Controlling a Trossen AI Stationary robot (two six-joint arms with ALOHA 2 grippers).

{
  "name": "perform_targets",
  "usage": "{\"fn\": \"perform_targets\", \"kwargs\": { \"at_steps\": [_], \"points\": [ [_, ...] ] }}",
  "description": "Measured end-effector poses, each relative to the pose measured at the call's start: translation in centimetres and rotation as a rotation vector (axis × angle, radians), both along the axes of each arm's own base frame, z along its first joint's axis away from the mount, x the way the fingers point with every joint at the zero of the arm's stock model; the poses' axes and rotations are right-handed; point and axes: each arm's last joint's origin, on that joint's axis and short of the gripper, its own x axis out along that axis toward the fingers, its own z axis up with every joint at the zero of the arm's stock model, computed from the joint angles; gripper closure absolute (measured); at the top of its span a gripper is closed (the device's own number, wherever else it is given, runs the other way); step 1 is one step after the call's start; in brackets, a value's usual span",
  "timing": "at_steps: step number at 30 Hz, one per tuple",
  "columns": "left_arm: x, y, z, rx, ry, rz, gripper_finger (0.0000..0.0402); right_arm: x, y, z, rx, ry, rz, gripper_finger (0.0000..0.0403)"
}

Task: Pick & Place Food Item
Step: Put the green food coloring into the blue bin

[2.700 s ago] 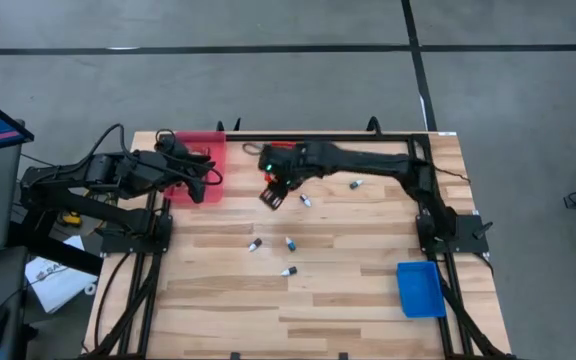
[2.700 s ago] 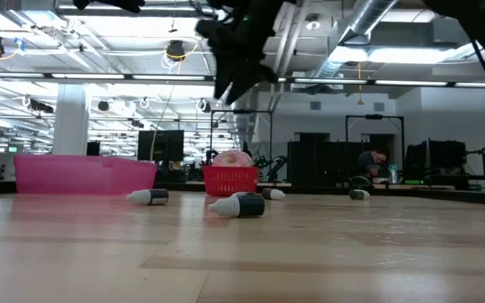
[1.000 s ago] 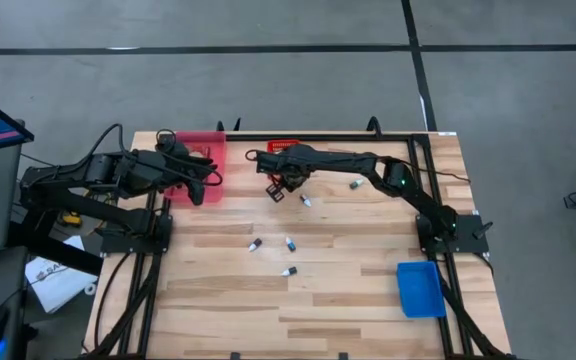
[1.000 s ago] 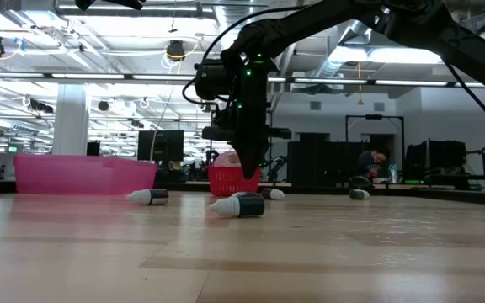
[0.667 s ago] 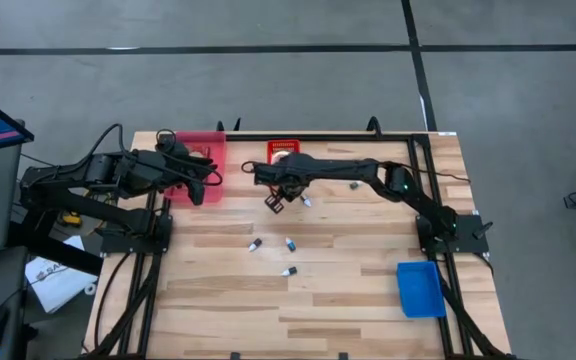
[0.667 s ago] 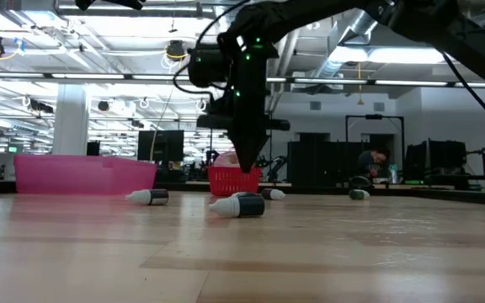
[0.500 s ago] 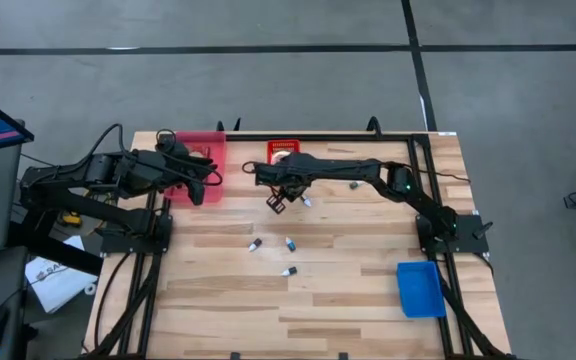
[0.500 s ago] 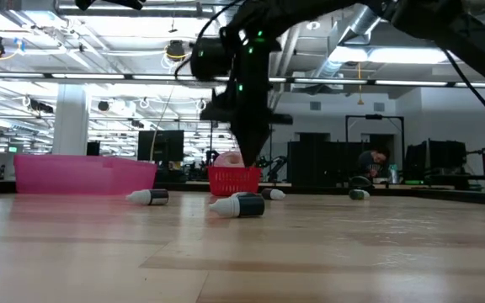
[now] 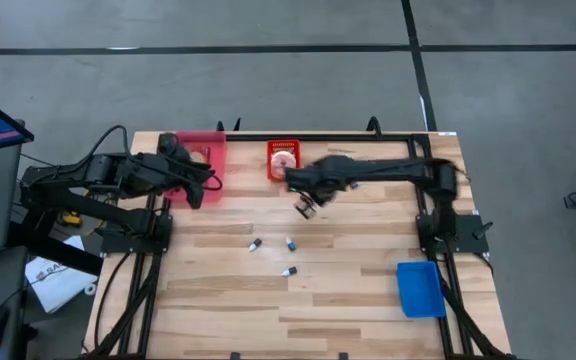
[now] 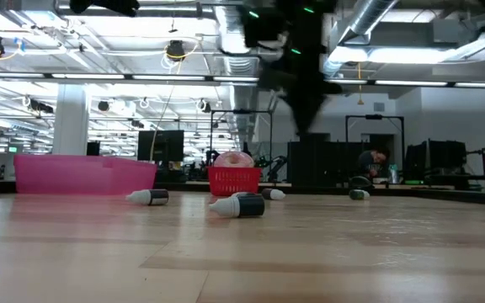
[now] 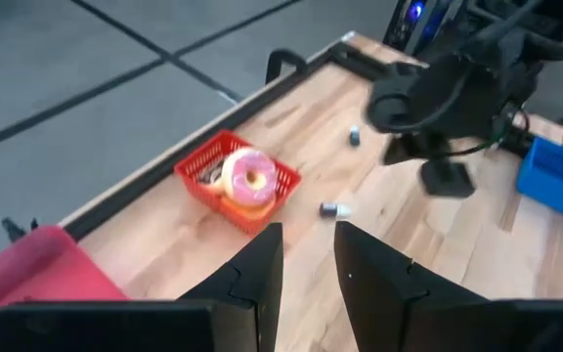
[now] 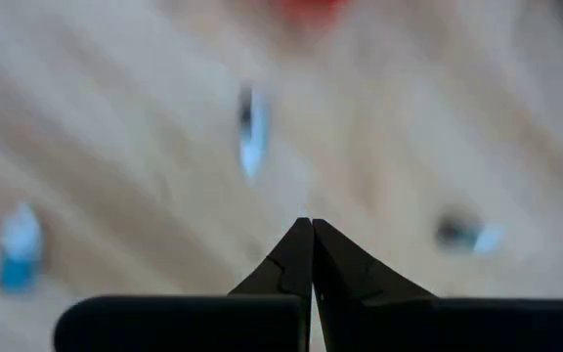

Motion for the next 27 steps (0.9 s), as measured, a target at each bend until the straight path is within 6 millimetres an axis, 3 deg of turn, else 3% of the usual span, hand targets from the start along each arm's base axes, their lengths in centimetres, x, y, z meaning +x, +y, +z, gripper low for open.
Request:
{"fn": "perform_targets", "kwargs": {
  "at_steps": [3, 6, 14, 18, 21, 27],
  "points": [
    [-0.1, -0.2, -0.2, -0.011, 0.021, -0.009, 0.0309, -4.2, 0.1, -1.8, 0.141, -0.101, -0.099, 0.0403],
    [-0.1, -0.3, -0.1, -0.012, 0.010, -0.014, 0.0309, -8.0, -0.7, -2.0, 0.212, -0.267, -0.289, 0.0403],
    [0.6, -0.3, 0.4, -0.010, -0.063, -0.012, 0.0309, -15.6, -3.8, -1.8, 0.123, -0.484, -0.867, 0.0403],
    [1.2, -0.4, 0.7, 0.006, -0.095, -0.019, 0.0309, -16.4, -5.1, -2.3, 0.102, -0.611, -0.971, 0.0403],
    [1.8, -0.4, 0.7, 0.011, -0.101, -0.021, 0.0309, -16.0, -5.7, -2.0, 0.090, -0.685, -0.899, 0.0403],
    [3.1, -0.5, 0.4, 0.012, -0.093, -0.016, 0.0309, -16.6, -7.8, -3.6, 0.095, -0.561, -0.827, 0.0401]
  ]
}}
